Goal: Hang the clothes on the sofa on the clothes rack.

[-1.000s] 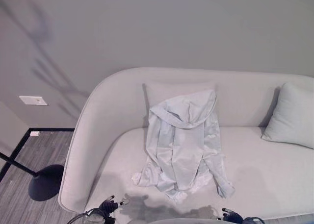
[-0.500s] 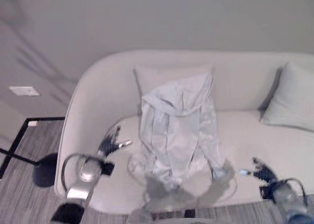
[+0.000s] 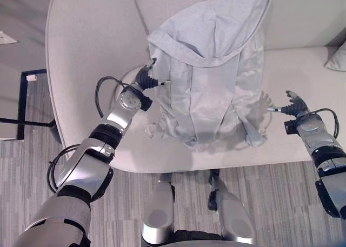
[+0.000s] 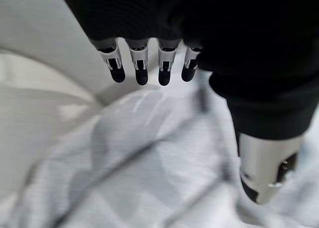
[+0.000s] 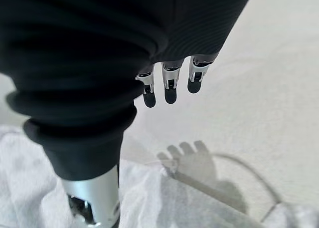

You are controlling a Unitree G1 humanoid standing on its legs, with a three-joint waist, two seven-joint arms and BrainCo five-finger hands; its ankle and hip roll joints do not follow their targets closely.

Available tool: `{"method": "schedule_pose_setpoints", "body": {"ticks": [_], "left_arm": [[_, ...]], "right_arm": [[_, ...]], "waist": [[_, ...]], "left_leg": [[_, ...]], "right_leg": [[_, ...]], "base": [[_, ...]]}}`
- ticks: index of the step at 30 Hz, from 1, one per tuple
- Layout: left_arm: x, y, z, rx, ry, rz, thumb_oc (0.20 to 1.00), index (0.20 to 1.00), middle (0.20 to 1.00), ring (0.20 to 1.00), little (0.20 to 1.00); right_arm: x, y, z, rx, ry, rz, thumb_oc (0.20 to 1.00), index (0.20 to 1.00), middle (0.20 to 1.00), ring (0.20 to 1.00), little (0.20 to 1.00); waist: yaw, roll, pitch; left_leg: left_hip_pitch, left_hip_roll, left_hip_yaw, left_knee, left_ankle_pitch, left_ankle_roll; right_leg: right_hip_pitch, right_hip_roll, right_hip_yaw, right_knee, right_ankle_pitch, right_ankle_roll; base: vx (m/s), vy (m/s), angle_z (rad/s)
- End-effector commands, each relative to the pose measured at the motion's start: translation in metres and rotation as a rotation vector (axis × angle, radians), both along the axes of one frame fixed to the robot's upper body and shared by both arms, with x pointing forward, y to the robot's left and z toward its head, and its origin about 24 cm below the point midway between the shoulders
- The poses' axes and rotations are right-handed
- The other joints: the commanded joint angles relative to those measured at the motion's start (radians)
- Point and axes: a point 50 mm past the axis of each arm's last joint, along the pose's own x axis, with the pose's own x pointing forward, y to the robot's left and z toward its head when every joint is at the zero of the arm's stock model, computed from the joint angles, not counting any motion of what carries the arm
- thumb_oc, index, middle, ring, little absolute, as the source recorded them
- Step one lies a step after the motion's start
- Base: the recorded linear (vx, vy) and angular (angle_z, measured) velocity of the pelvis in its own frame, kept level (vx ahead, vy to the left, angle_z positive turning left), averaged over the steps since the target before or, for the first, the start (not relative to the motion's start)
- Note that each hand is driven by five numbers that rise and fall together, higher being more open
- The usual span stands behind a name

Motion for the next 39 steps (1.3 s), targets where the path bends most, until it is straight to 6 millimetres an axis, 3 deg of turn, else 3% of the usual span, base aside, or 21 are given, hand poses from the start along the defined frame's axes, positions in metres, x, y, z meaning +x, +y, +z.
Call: {"method": "schedule_pose_setpoints", "body": {"ticks": [1, 6, 15, 20, 21, 23, 27, 31, 35, 39], "left_arm": [[0.003, 0.007, 0.051, 0.027, -0.189, 0.033, 1.0, 1.0, 1.0, 1.0, 1.0], [0.002, 0.023, 0.082, 0.061, -0.276, 0.094, 1.0, 1.0, 1.0, 1.0, 1.0], [0.001, 0.034, 0.094, 0.077, -0.307, 0.145, 1.0, 1.0, 1.0, 1.0, 1.0], [0.006, 0.019, 0.09, 0.038, -0.3, 0.124, 1.0, 1.0, 1.0, 1.0, 1.0], [0.008, 0.006, 0.085, 0.018, -0.285, 0.093, 1.0, 1.0, 1.0, 1.0, 1.0], [0.011, -0.002, 0.08, 0.013, -0.26, 0.081, 1.0, 1.0, 1.0, 1.0, 1.0], [0.013, -0.006, 0.081, 0.015, -0.252, 0.075, 1.0, 1.0, 1.0, 1.0, 1.0], [0.015, -0.024, 0.108, 0.056, -0.308, 0.038, 1.0, 1.0, 1.0, 1.0, 1.0], [0.013, -0.028, 0.13, 0.09, -0.359, 0.036, 1.0, 1.0, 1.0, 1.0, 1.0], [0.013, -0.028, 0.136, 0.087, -0.37, 0.038, 1.0, 1.0, 1.0, 1.0, 1.0]], "right_arm": [[-0.006, -0.033, 0.059, -0.098, -0.183, -0.082, 1.0, 1.0, 1.0, 1.0, 1.0], [-0.008, -0.038, 0.096, -0.145, -0.302, -0.088, 1.0, 1.0, 1.0, 1.0, 1.0], [-0.016, -0.048, 0.128, -0.227, -0.374, -0.103, 1.0, 1.0, 1.0, 1.0, 1.0], [-0.019, -0.059, 0.129, -0.248, -0.343, -0.158, 1.0, 1.0, 1.0, 1.0, 1.0], [-0.02, -0.063, 0.132, -0.267, -0.323, -0.184, 1.0, 1.0, 1.0, 1.0, 1.0], [-0.021, -0.067, 0.143, -0.286, -0.311, -0.213, 1.0, 1.0, 1.0, 1.0, 1.0], [-0.021, -0.068, 0.151, -0.297, -0.316, -0.228, 1.0, 1.0, 1.0, 1.0, 1.0], [-0.022, -0.067, 0.175, -0.346, -0.337, -0.243, 1.0, 1.0, 1.0, 1.0, 1.0], [-0.021, -0.061, 0.193, -0.369, -0.375, -0.233, 1.0, 1.0, 1.0, 1.0, 1.0], [-0.02, -0.059, 0.198, -0.371, -0.388, -0.229, 1.0, 1.0, 1.0, 1.0, 1.0]], "waist": [[0.036, 0.01, -0.029], [0.042, -0.002, -0.029], [0.037, -0.008, -0.029], [0.041, -0.002, -0.029], [0.048, 0.002, -0.029], [0.052, 0.018, -0.029], [0.052, 0.025, -0.029], [0.059, 0.032, -0.029], [0.063, 0.035, -0.029], [0.064, 0.035, -0.029]], "left_leg": [[0.045, 0.007, 0.027, 0.0, -0.107, 0.014], [-0.003, 0.011, 0.016, 0.0, -0.105, 0.012], [-0.029, 0.01, 0.005, 0.0, -0.105, 0.014], [-0.052, 0.009, -0.005, 0.0, -0.104, 0.01], [-0.061, 0.007, -0.007, 0.0, -0.103, 0.006], [-0.077, 0.006, -0.01, 0.0, -0.102, 0.005], [-0.09, 0.007, -0.012, 0.0, -0.1, 0.004], [-0.141, 0.013, -0.024, 0.0, -0.094, -0.001], [-0.198, 0.021, -0.037, 0.0, -0.087, -0.008], [-0.213, 0.022, -0.042, 0.0, -0.086, -0.008]], "right_leg": [[-0.005, -0.06, 0.032, 0.007, -0.083, -0.007], [-0.046, -0.062, 0.028, 0.007, -0.081, -0.01], [-0.071, -0.062, 0.024, 0.007, -0.074, -0.008], [-0.088, -0.067, 0.022, 0.007, -0.068, -0.005], [-0.094, -0.069, 0.024, 0.007, -0.067, -0.005], [-0.111, -0.072, 0.027, 0.007, -0.065, -0.006], [-0.121, -0.073, 0.027, 0.007, -0.065, -0.006], [-0.17, -0.073, 0.028, 0.007, -0.062, -0.008], [-0.218, -0.076, 0.031, 0.007, -0.057, -0.008], [-0.232, -0.075, 0.032, 0.007, -0.056, -0.008]], "base": [[-0.02, -0.029, 0.09], [-0.02, -0.032, 0.07], [0.01, -0.009, 0.06], [0.01, -0.027, 0.02], [0.01, -0.031, 0.02], [0.0, -0.021, 0.0], [0.0, 0.0, 0.0], [0.01, -0.072, 0.02], [0.0, -0.059, 0.03], [0.0, -0.02, 0.0]]}}
